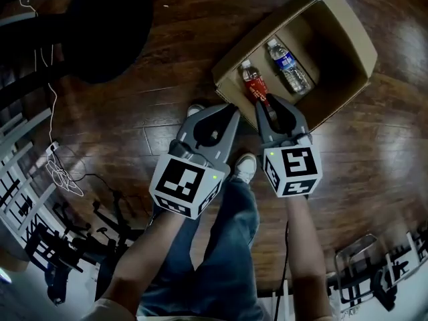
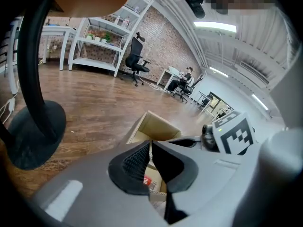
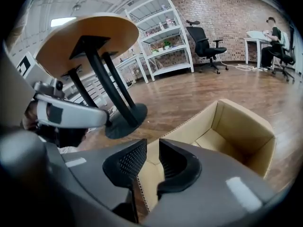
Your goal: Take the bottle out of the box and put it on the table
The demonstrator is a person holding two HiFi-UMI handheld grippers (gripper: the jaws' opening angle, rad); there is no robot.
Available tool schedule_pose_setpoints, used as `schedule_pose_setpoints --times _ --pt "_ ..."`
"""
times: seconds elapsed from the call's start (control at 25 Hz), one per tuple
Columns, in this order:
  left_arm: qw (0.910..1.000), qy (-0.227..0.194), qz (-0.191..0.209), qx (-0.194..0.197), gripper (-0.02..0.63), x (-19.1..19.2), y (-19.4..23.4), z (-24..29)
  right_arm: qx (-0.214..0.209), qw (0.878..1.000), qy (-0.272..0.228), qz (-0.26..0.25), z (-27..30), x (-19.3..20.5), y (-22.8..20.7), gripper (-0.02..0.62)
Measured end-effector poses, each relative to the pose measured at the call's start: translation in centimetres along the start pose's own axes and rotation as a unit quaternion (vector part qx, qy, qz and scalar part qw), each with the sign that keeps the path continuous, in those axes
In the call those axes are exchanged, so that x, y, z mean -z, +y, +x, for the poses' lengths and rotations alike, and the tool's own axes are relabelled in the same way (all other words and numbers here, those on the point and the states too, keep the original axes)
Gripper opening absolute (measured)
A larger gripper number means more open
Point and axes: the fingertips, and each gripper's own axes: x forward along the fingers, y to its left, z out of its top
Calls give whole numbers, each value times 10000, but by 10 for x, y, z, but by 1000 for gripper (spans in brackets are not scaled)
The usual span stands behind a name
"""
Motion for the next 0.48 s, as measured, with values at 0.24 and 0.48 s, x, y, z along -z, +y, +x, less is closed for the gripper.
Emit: schedule_pose_setpoints --times 0.24,0.48 --pt "9997 209 -38 143 -3 25 6 12 12 9986 435 -308 47 43 -24 112" --pt "9996 168 37 202 -3 33 12 17 60 9937 1055 -368 98 93 -46 175"
